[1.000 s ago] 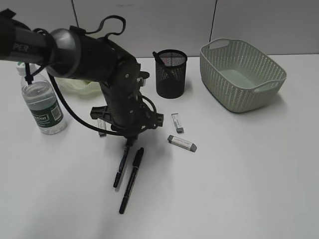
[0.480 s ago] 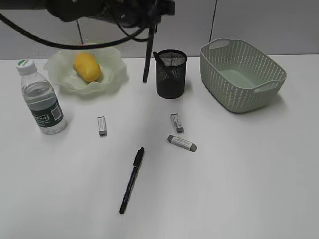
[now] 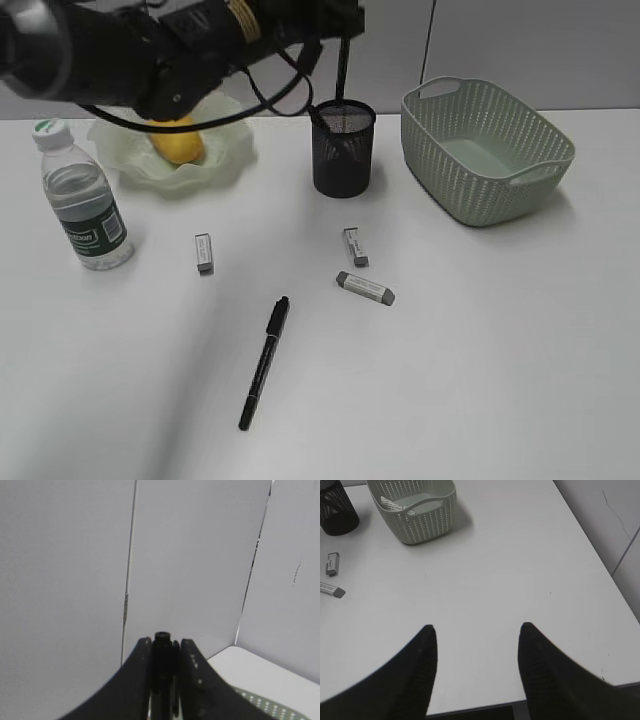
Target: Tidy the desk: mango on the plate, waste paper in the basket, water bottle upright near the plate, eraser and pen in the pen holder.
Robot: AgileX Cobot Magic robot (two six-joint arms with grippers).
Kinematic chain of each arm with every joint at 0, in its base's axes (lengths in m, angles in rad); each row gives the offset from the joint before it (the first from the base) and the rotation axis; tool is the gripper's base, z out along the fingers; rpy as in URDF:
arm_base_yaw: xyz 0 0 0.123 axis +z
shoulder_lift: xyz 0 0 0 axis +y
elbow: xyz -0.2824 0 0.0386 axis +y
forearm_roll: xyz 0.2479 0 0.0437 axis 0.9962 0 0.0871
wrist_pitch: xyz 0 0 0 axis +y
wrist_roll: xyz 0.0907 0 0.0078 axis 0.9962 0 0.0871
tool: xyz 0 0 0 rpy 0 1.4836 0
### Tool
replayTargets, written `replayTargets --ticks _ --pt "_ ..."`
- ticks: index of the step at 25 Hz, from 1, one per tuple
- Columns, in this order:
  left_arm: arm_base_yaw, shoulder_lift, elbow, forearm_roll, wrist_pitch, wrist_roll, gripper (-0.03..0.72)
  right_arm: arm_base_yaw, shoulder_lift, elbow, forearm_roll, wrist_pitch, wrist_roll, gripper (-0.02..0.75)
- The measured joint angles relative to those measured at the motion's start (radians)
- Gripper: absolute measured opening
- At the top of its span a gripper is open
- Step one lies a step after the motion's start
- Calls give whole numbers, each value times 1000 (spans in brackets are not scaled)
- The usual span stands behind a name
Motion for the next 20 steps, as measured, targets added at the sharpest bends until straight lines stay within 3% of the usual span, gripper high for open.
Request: replayTargets --ticks 2,5,11,17,20 --pt "0 40 0 -32 -61 140 119 0 0 0 1 0 0 421" --pt "2 91 -15 -73 -138 226 119 0 0 0 1 0 0 421" --pt "10 181 -102 -159 -214 250 119 0 0 0 1 0 0 421" --pt "10 193 -108 -162 -91 252 123 0 0 0 2 0 0 421" --pt "10 194 -108 -166 -68 246 260 0 0 0 2 0 0 421"
